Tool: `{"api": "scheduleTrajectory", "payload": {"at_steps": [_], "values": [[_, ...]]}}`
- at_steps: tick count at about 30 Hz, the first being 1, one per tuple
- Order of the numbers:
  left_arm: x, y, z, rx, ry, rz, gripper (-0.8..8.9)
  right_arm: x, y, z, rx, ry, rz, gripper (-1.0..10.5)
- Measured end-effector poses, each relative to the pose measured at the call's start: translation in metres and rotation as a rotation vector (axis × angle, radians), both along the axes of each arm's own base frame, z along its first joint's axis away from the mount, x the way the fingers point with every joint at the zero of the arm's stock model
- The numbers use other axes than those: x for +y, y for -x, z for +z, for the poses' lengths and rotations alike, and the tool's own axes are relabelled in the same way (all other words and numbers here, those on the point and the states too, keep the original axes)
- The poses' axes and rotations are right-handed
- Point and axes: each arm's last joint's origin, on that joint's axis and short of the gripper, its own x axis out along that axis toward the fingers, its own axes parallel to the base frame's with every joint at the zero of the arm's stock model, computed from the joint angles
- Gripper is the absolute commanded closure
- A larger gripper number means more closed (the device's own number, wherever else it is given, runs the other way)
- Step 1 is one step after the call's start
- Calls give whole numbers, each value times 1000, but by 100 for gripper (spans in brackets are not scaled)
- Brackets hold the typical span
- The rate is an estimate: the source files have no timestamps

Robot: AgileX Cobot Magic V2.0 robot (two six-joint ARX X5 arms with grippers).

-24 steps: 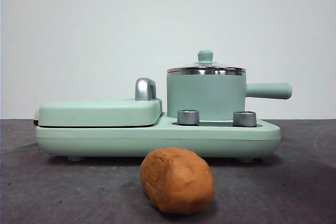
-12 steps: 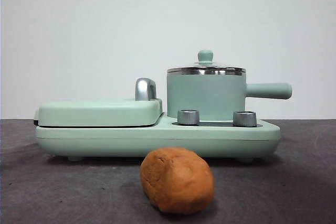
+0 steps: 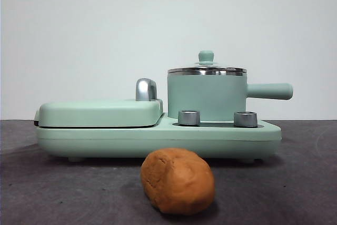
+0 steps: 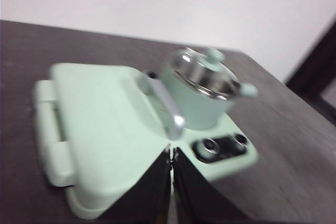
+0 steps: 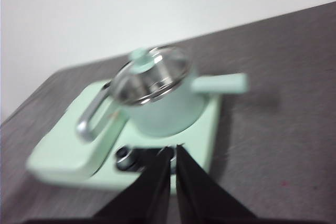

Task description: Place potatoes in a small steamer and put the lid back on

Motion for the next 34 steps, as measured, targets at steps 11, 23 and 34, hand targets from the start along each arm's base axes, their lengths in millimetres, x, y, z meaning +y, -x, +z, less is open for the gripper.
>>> {"api": "scheduleTrajectory", "payload": {"at_steps": [11, 23, 34], "values": [[-9, -11, 41, 41, -26, -197, 770, 5, -6, 52, 9, 86, 264, 931], [-15, -31, 32, 128, -30, -221, 370, 6, -9, 52, 49, 82, 288, 523], [-42, -62, 29, 188, -17, -330, 370, 6, -8, 51, 61, 80, 289, 458]]}}
